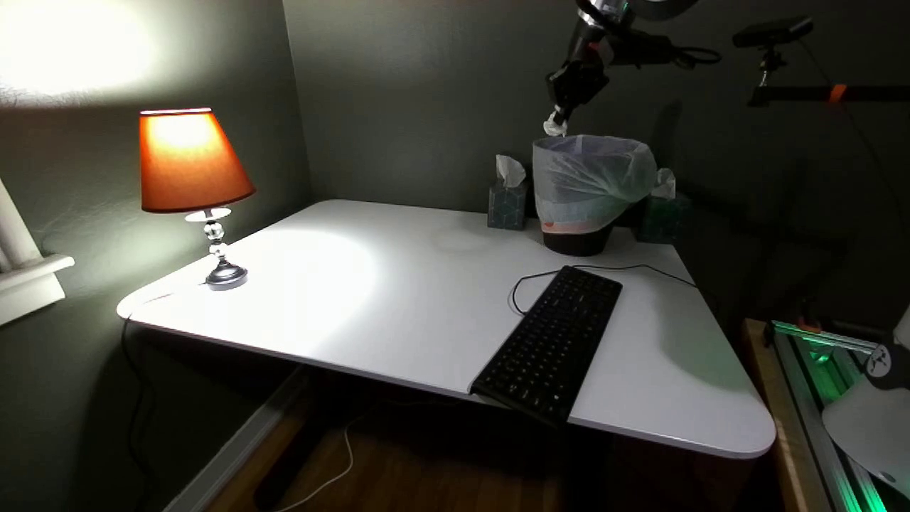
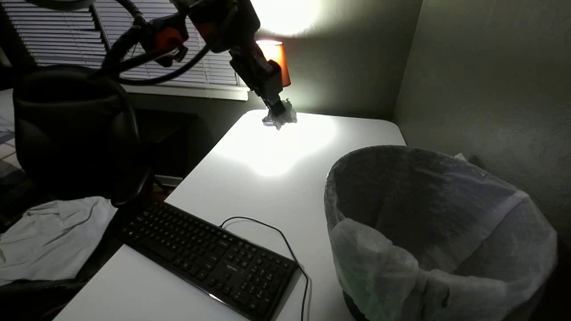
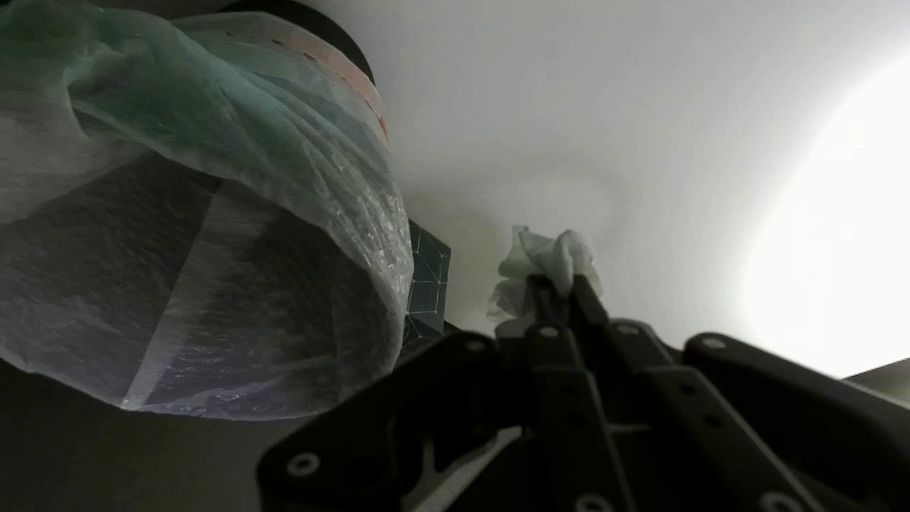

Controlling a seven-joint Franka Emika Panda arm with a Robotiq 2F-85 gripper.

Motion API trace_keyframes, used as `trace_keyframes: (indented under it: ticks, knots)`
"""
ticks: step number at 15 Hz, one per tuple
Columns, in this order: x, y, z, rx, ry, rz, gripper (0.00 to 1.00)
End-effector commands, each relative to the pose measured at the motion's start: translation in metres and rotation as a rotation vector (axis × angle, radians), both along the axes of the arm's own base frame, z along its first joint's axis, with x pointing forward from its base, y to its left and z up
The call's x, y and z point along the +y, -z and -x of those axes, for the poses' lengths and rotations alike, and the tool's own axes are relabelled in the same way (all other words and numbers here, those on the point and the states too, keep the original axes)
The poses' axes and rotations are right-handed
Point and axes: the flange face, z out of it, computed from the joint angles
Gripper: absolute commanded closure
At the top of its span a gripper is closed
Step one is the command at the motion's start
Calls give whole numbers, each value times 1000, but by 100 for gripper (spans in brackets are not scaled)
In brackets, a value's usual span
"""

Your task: Pick up the white tissue and put it in the black bin

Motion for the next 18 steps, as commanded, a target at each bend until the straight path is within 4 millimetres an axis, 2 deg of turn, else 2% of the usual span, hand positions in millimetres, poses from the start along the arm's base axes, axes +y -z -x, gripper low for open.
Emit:
trace_keyframes:
  ticks: [1, 2, 4, 13, 17, 18]
  knots:
    - [0, 0, 0, 0, 0, -2, 93]
    - [0, 0, 0, 1, 0, -3, 98]
    - [-8, -2, -3, -8, 17, -7, 98]
    - [-87, -40, 15, -105, 231, 3, 98]
    - [-114, -52, 17, -146, 311, -17, 98]
    - [-120, -53, 17, -160, 329, -8, 83]
